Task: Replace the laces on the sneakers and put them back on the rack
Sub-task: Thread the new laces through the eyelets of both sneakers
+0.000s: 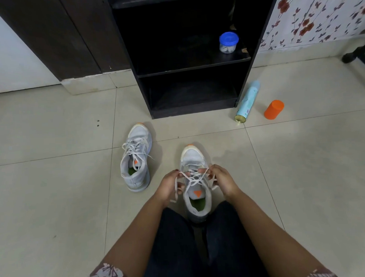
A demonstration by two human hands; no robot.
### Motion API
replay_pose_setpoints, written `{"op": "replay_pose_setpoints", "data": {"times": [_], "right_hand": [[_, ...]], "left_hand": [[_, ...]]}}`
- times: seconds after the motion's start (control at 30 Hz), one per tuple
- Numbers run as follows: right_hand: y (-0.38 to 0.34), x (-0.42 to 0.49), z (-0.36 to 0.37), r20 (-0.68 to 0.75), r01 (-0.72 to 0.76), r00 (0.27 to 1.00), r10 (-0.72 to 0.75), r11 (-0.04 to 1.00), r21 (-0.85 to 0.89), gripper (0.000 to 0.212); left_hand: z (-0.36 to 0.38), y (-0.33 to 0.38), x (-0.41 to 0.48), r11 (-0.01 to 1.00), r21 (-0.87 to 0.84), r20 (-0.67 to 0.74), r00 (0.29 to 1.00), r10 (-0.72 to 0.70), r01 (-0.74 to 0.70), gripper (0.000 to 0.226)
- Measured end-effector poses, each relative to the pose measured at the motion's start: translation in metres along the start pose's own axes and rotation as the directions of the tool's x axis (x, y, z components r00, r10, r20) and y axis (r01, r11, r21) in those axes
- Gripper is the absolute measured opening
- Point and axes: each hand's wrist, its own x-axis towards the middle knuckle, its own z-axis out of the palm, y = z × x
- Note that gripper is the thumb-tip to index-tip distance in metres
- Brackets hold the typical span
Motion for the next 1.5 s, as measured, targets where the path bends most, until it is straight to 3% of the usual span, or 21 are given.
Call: {"op": "replay_pose_setpoints", "data": {"times": [0.1,0.4,0.6,0.67,0.77,0.9,1.07,1.13,1.23,1.33,1.43,1.5], "right_hand": [[-0.001,0.004,0.013,-0.018,-0.016,1.0,0.018,0.996,0.093,0.028],[0.013,0.017,0.02,0.058,0.057,0.997,-0.056,0.998,-0.023,0.02],[0.014,0.02,0.024,0.071,0.1,0.993,-0.095,0.993,-0.059,0.015],[0.015,0.021,0.025,0.046,0.095,0.994,-0.094,0.995,-0.027,0.024],[0.018,0.019,0.023,0.009,0.129,0.992,-0.129,0.989,-0.065,0.014],[0.026,0.018,0.02,0.024,0.189,0.982,-0.188,0.981,-0.051,0.005],[0.022,0.011,0.023,0.041,0.23,0.972,-0.23,0.973,0.003,0.013],[0.022,0.008,0.024,0.05,0.258,0.965,-0.257,0.966,-0.005,0.007],[0.021,0.012,0.025,-0.032,0.2,0.979,-0.2,0.98,-0.009,0.01],[0.018,0.02,0.026,-0.128,0.031,0.991,-0.026,0.999,0.038,0.018],[0.009,0.02,0.024,-0.064,-0.04,0.997,0.044,0.997,0.063,0.021],[0.005,0.021,0.023,-0.034,-0.026,0.999,0.027,0.999,0.04,0.021]], "left_hand": [[0.013,0.003,-0.001,0.992,-0.126,0.01,1.0,-0.013,0.014,0.033],[0.025,0.006,-0.006,0.941,0.247,0.113,0.972,0.207,-0.229,0.022],[0.022,0.012,-0.01,0.92,0.239,0.279,0.93,0.24,-0.31,0.014],[0.019,0.01,-0.005,0.938,0.206,0.254,0.941,0.224,-0.278,0.01],[0.013,0.007,0.003,0.969,0.157,0.176,0.971,0.162,-0.19,0.02],[0.011,0.009,0.006,0.967,0.17,0.222,0.963,0.151,-0.191,0.003],[0.014,0.009,0.008,0.963,0.191,0.128,0.977,0.169,-0.191,0.012],[0.015,0.008,0.008,0.964,0.186,0.119,0.979,0.167,-0.188,0.01],[0.016,0.006,0.006,0.96,0.17,0.125,0.972,0.201,-0.221,0.009],[0.015,0.003,0.004,0.903,0.262,0.109,0.941,0.322,-0.339,0.009],[0.012,-0.001,0.007,0.818,0.384,0.128,0.902,0.412,-0.428,0.01],[0.014,0.0,0.007,0.832,0.379,0.126,0.913,0.388,-0.406,0.011]]}}
